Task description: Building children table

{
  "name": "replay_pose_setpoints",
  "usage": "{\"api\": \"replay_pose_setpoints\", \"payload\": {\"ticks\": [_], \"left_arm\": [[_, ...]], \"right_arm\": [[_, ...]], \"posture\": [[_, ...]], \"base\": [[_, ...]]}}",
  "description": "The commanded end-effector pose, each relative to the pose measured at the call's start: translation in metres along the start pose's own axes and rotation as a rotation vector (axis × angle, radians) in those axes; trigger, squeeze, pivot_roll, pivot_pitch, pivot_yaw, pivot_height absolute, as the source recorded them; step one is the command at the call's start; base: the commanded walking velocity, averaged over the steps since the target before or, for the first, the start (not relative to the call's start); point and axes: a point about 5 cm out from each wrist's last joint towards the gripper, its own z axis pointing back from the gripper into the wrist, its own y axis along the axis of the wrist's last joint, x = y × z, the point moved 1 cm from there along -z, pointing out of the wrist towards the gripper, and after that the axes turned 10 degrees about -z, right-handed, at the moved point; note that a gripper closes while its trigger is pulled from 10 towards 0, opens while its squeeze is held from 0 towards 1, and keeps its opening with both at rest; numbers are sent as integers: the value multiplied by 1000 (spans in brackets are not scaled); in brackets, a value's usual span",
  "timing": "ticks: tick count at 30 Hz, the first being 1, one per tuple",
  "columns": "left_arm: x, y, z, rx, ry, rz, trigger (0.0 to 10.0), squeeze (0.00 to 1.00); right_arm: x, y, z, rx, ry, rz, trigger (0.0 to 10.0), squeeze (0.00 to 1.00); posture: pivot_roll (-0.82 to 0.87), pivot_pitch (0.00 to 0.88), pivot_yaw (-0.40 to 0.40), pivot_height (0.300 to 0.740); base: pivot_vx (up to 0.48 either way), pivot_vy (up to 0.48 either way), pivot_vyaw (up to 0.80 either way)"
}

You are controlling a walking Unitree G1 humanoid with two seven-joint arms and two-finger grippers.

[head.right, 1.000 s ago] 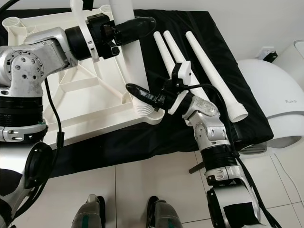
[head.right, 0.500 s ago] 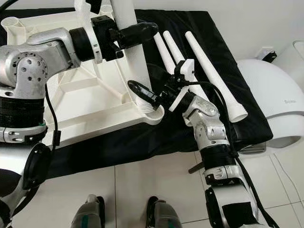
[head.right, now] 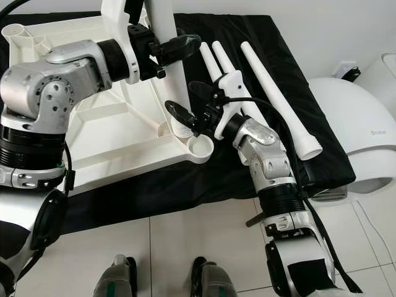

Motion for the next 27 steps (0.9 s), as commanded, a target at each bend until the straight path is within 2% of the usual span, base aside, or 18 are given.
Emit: {"api": "replay_pose_setpoints", "payload": {"ticks": [1, 13, 18, 27], "left_arm": [[1, 4, -3, -18, 10, -35, 10000, 0], [5, 13, -7, -1, 15, -67, 10000, 0], [4, 14, -8, -1, 29, -88, 10000, 0], [3, 18, -13, 12, 58, -95, 10000, 0]], "right_arm": [[13, 3, 6, -27, -87, 15, 10000, 0], [5, -1, -6, -61, -62, 36, 10000, 0], [3, -3, -14, -74, -102, 47, 10000, 0], [-4, -9, -21, -69, -139, 11, 10000, 0]], "posture": [[88, 190, -77, 740], [93, 203, -85, 740], [95, 207, -87, 740], [99, 211, -89, 740]], "base": [[0, 0, 0], [0, 0, 0], [0, 0, 0], [0, 0, 0]]}}
